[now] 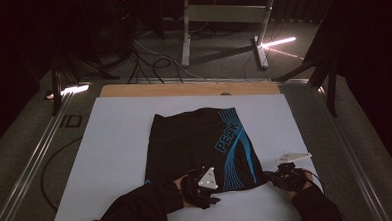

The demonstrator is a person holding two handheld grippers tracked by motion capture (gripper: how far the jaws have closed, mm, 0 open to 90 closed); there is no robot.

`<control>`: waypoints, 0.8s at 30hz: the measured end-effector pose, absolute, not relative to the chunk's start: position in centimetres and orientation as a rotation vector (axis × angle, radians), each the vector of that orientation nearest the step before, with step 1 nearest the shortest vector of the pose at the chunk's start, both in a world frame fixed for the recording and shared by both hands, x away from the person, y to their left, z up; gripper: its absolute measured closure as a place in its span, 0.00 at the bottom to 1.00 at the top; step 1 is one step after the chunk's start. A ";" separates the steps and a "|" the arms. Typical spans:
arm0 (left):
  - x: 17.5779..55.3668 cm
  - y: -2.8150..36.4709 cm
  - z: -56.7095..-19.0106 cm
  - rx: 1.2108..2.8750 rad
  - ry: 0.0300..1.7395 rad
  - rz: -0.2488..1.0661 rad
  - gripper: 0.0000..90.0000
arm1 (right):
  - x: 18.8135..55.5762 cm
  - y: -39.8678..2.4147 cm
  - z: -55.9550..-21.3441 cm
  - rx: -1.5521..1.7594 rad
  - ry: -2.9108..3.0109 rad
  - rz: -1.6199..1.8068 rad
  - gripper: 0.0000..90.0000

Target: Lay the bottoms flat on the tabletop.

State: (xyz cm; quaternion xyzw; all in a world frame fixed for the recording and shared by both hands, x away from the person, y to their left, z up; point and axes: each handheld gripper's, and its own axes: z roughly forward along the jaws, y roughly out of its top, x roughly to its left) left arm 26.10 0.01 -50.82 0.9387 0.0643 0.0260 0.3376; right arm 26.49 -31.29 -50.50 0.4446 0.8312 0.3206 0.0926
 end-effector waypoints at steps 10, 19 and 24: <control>27.1 -0.3 -49.7 2.422 0.179 0.061 0.98 | 26.4 -31.4 -50.0 1.322 2.438 0.973 0.97; 26.9 0.8 -46.5 2.365 0.170 0.077 0.99 | 26.1 -31.4 -49.3 1.315 2.410 1.011 0.98; 26.4 1.7 -45.0 2.345 0.161 0.084 0.99 | 25.5 -31.1 -48.2 1.287 2.401 1.036 0.98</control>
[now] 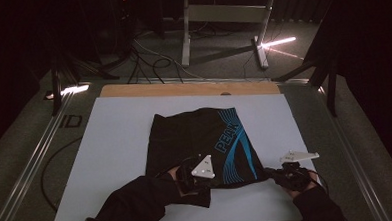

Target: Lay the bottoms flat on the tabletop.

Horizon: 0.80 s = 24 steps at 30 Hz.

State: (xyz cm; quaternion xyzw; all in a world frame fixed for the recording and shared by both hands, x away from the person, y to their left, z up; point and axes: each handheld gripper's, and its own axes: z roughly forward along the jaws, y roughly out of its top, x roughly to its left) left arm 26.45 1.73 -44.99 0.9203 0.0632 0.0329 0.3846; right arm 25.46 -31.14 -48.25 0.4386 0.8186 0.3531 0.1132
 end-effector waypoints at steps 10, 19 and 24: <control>24.8 3.1 -46.9 2.363 0.184 -0.001 0.99 | 23.9 -30.3 -48.3 1.276 2.457 1.023 0.98; 24.3 3.1 -49.1 2.381 0.207 -0.086 0.99 | 23.4 -29.9 -49.0 1.294 2.522 0.950 0.98; 24.5 3.1 -49.6 2.390 0.208 -0.086 0.99 | 23.2 -30.0 -49.2 1.289 2.533 0.948 0.98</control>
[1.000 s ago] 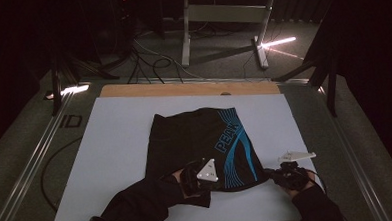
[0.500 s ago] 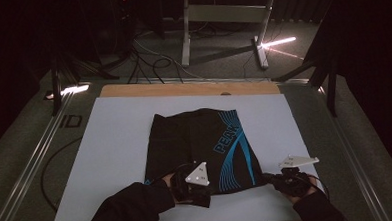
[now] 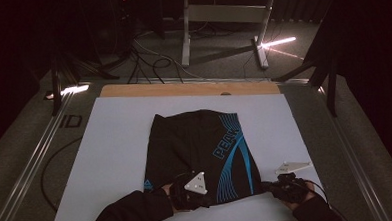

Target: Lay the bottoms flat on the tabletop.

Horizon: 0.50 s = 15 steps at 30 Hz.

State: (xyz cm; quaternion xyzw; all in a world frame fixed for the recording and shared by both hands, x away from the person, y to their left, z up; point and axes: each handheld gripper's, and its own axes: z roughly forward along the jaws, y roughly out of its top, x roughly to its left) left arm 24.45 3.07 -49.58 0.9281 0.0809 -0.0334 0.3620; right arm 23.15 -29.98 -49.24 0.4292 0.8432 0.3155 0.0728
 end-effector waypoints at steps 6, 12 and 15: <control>24.9 3.0 -50.5 2.407 0.215 -0.131 0.95 | 23.6 -29.7 -49.8 1.294 2.559 0.924 0.97; 25.1 3.2 -50.3 2.380 0.211 -0.191 0.83 | 23.6 -30.0 -49.3 1.308 2.499 0.982 0.74; 25.1 3.6 -49.8 2.352 0.213 -0.179 0.68 | 23.7 -30.4 -48.9 1.332 2.454 1.037 0.59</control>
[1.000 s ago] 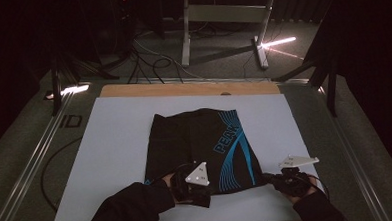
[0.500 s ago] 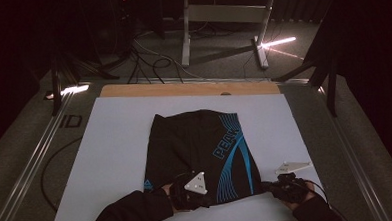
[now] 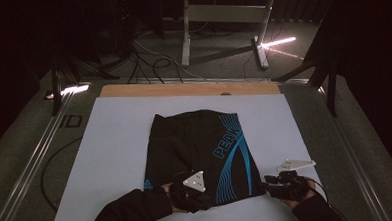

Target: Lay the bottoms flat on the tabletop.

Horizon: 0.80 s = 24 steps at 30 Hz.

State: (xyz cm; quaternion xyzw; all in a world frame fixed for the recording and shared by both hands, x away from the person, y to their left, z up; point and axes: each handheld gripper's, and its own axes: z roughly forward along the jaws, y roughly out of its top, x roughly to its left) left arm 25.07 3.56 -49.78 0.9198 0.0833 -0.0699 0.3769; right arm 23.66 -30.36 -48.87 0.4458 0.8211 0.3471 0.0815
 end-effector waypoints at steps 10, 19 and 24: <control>25.6 4.6 -48.1 2.290 0.265 -0.144 0.28 | 23.8 -30.9 -47.8 1.277 2.379 1.124 0.23; 26.3 5.4 -47.0 2.256 0.284 -0.163 0.14 | 24.6 -30.3 -46.5 1.211 2.363 1.179 0.16; 26.8 6.2 -46.1 2.236 0.298 -0.150 0.12 | 25.4 -29.8 -45.9 1.181 2.344 1.199 0.16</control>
